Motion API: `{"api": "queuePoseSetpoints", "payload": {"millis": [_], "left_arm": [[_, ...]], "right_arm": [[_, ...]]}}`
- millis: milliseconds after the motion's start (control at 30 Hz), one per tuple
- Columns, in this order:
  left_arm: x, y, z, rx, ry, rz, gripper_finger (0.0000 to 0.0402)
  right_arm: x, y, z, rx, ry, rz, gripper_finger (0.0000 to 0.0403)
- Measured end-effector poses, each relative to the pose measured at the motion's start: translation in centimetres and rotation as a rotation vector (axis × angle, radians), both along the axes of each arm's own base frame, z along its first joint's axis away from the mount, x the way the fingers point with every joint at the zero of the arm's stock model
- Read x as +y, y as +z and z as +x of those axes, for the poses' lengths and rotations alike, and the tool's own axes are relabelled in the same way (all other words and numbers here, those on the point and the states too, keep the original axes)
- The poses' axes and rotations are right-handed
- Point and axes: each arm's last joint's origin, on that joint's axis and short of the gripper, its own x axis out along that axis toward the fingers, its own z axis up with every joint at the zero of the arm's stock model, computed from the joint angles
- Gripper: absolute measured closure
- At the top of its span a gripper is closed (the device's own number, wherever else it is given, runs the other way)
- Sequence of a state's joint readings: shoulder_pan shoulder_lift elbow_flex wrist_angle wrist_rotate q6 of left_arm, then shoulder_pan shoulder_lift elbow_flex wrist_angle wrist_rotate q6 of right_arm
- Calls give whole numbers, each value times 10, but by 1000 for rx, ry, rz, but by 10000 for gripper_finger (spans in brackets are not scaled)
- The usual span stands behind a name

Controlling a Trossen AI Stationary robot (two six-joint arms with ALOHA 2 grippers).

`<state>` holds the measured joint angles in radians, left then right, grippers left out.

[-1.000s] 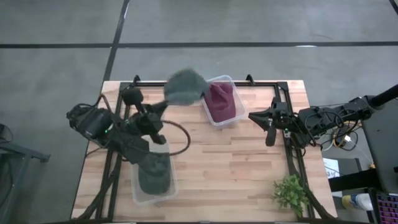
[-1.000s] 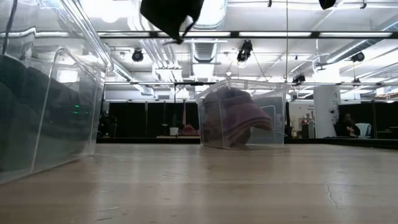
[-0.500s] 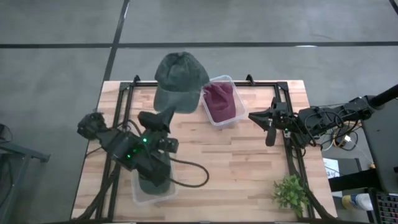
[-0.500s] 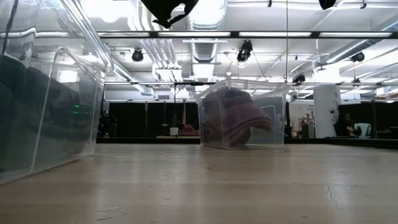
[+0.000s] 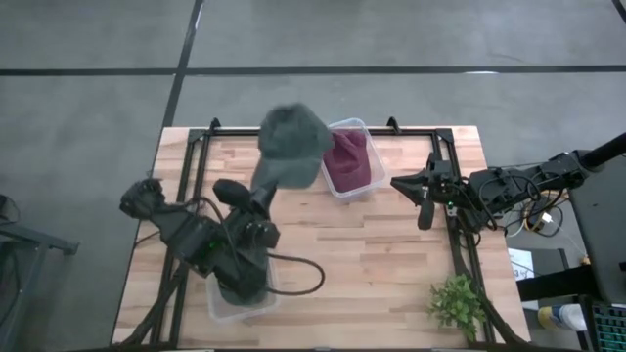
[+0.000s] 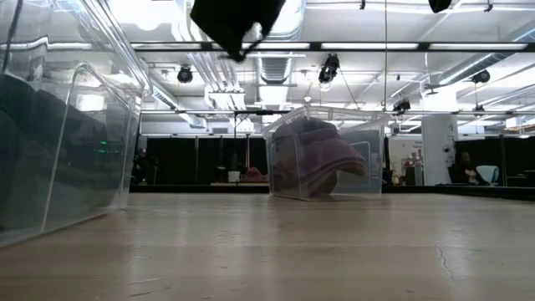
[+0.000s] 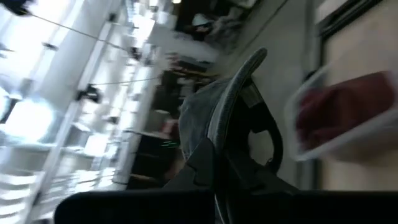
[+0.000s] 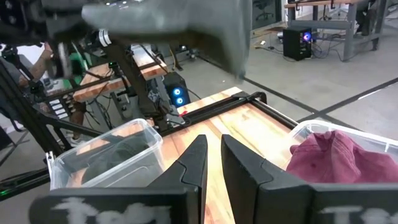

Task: Pick & Place hat
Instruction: Put the green cap into the bottom transparent bin

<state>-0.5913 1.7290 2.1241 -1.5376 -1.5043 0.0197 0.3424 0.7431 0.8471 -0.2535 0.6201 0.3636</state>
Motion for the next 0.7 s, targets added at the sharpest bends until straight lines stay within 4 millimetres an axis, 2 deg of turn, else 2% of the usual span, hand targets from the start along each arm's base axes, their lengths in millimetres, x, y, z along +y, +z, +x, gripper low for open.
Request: {"api": "queuePoseSetpoints", "payload": {"millis": [333, 700], "left_arm": [[-31, -31, -11, -28, -121, -313, 395], [-55, -36, -31, -31, -191, -618, 395]], "right_arm": [[0, 0, 0, -1, -1, 3, 360], [0, 0, 0, -9, -4, 29, 360]]}}
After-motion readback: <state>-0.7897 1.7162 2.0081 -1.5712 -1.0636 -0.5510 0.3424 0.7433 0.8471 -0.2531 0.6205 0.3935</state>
